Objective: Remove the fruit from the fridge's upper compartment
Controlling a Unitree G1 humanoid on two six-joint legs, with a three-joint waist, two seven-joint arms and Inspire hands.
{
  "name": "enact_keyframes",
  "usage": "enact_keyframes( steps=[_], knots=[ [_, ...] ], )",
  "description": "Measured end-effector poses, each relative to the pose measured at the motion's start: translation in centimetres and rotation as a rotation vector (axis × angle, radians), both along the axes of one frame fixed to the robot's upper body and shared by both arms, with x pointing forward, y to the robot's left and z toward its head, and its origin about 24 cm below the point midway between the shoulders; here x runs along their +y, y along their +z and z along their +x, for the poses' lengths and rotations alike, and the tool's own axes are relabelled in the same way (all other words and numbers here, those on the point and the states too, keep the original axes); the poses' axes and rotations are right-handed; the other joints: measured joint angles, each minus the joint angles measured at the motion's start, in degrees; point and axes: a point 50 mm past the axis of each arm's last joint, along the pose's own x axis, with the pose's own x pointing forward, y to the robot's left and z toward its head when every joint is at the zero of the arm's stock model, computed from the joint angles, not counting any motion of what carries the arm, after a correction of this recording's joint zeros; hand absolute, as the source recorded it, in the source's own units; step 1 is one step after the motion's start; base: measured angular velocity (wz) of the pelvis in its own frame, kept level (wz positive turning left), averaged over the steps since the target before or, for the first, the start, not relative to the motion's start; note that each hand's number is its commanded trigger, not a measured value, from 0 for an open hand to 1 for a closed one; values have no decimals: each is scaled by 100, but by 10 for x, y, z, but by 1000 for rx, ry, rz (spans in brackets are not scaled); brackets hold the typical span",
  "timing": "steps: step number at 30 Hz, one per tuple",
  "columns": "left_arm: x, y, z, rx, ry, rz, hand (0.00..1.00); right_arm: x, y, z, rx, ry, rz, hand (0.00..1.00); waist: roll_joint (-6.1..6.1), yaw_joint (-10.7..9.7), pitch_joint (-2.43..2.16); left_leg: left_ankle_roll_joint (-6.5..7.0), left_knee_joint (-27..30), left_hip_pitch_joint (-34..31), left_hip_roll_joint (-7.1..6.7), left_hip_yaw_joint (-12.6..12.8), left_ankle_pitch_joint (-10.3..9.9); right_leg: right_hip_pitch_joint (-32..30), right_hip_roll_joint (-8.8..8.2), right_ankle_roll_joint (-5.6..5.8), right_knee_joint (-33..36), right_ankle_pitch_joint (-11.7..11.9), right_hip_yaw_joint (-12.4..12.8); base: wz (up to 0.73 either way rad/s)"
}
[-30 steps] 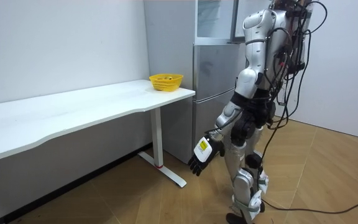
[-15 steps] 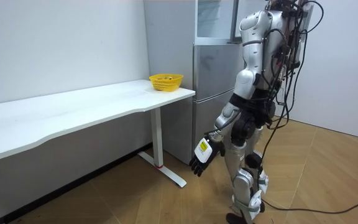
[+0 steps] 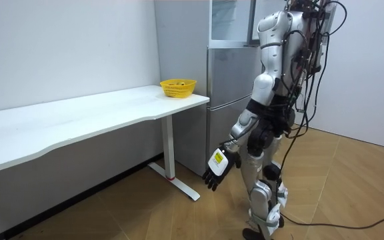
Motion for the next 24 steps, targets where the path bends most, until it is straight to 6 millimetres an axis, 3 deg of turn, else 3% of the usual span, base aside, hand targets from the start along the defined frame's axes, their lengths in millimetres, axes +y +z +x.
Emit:
enact_keyframes(
  steps=[13, 24],
  knots=[
    [0, -1, -13, 37, 30, -30, 0, 6, 8, -3, 162, -10, -119, 0, -18, 88, 22, -1, -6, 13, -30, -7, 4, -98, -1, 6, 198, -84, 18, -1],
    [1, -2, -22, 61, 67, -44, 0, 22, 11, 11, 189, 67, -146, 0, -43, 187, 36, 15, 72, 34, -73, -36, 13, -190, -28, 27, 438, -157, 58, -2]
  ],
)
